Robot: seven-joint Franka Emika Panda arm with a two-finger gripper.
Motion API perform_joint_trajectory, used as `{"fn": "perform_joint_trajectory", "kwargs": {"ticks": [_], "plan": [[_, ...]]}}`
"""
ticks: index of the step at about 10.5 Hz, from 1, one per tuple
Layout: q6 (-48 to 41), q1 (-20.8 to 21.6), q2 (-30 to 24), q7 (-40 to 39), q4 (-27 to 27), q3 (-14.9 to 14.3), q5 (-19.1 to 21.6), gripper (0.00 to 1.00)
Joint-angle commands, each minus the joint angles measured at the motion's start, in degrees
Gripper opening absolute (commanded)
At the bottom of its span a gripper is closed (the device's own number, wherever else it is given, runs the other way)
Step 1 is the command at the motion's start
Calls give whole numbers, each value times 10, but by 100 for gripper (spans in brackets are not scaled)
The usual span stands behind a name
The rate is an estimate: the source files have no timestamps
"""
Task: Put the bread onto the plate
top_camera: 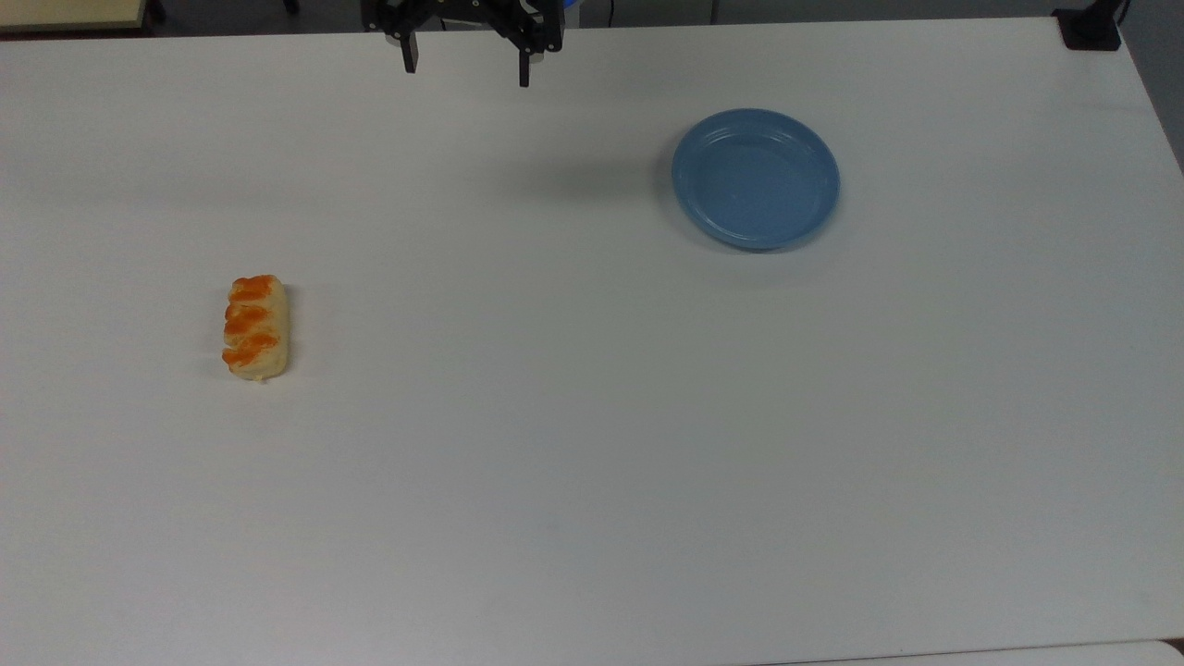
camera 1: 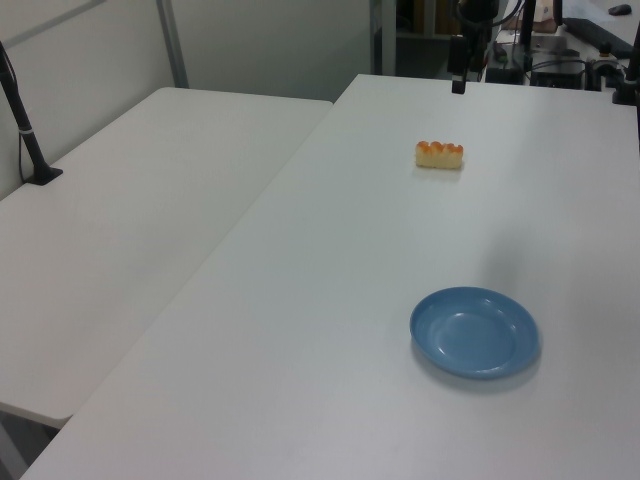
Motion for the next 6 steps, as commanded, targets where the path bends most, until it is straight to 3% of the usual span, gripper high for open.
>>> {"fn": "perform_joint_trajectory", "kwargs": {"ticks": [1, 6], "plan": [[-24, -2, -10, -5, -8, 1, 8, 100], [-25, -3, -10, -10, -9, 1, 6, 100]]}}
